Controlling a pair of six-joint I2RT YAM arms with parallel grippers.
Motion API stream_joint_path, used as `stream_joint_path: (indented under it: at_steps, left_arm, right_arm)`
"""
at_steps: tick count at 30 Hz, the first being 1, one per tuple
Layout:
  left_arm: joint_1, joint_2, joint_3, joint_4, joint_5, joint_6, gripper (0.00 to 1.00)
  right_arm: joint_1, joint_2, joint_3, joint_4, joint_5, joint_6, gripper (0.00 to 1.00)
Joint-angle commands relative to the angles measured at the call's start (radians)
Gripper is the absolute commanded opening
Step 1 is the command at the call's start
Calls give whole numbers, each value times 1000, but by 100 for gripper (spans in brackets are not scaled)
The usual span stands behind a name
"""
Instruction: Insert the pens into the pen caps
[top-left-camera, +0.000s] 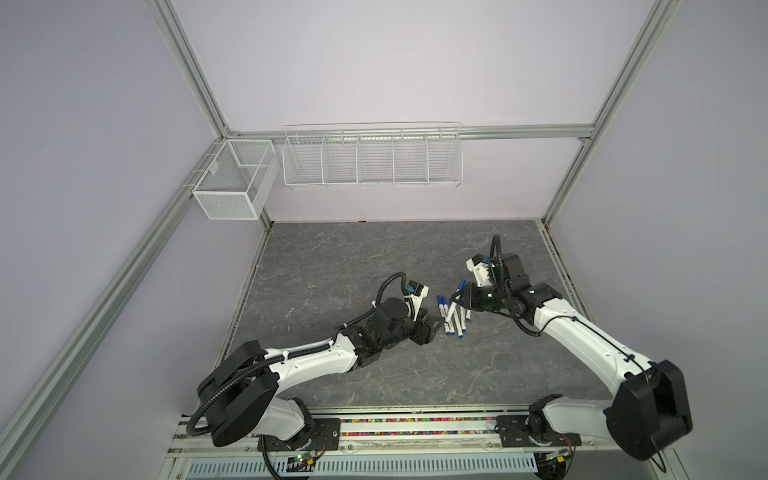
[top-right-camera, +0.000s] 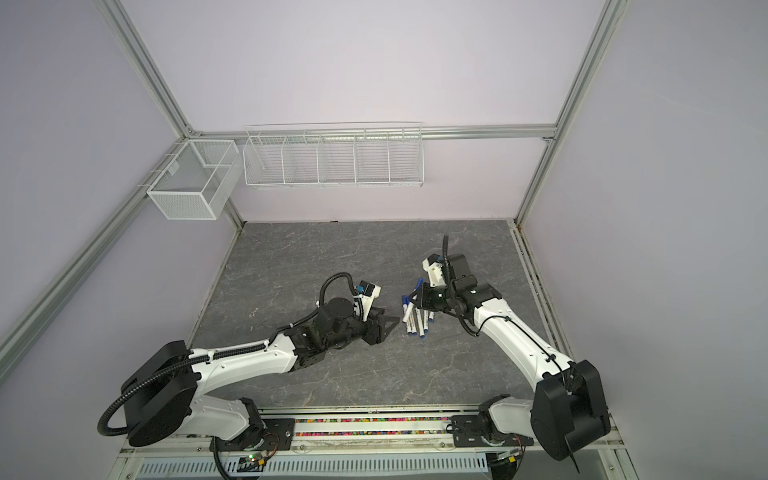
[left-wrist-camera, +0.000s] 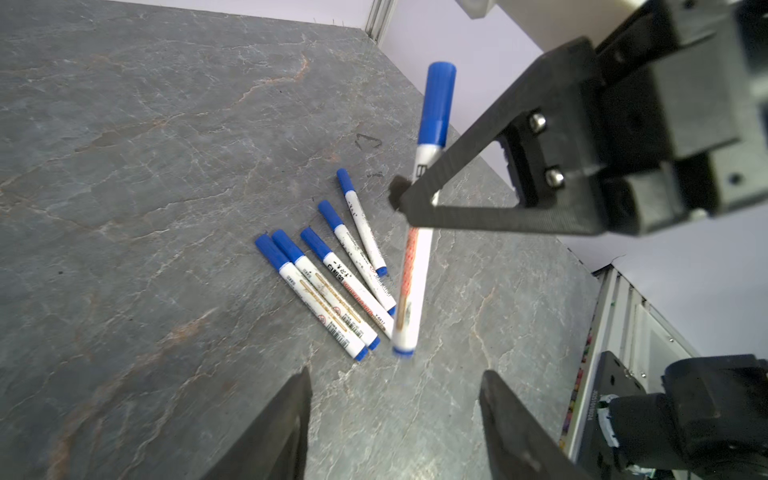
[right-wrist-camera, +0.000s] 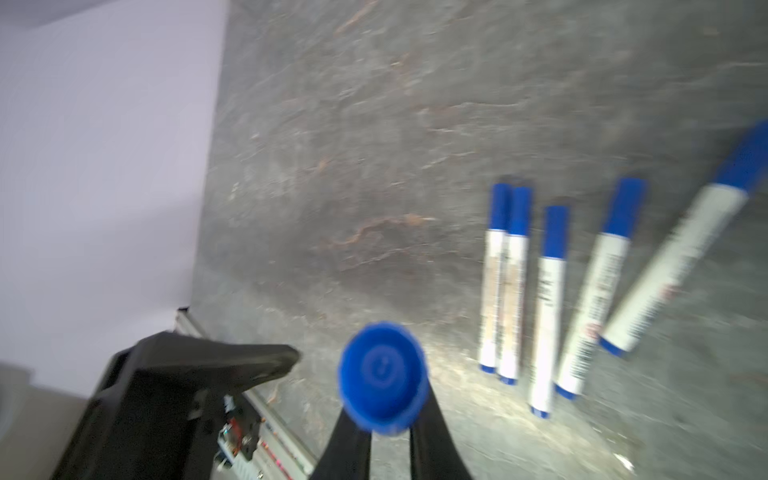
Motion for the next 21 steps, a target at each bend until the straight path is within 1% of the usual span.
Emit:
stream_joint_path:
  at_steps: [1, 5, 8, 11, 15, 17, 19, 21]
  left_arm:
    - [-2, -31, -7, -42, -94, -27, 70]
    - [-2, -55, -14, -121, -224, -63, 73]
    - [-2, -56, -7, -197, -337, -100, 74]
    - [-2, -49, 0, -262, -433, -149, 75]
    - [-2, -38, 22, -333, -494, -169, 76]
    - [-2, -38, 35, -374, -530, -206, 75]
    - [-2, -41, 37, -387, -553, -211, 76]
    - [-2, -48, 32, -388, -571, -217, 76]
  right_arm:
    - [-91, 39, -9, -162, 161, -20, 11]
    - [-171, 89, -29, -170, 278, -30, 12]
    - [-176, 154, -23, -141, 304, -30, 13]
    - [-176, 236, -8, -100, 290, -24, 13]
    - [-176, 352, 24, -57, 229, -16, 15]
    - [-176, 388, 25, -27, 185, -5, 17]
    - [-175, 402, 14, 15, 137, 11, 21]
    - [-172, 399, 0, 50, 92, 24, 30]
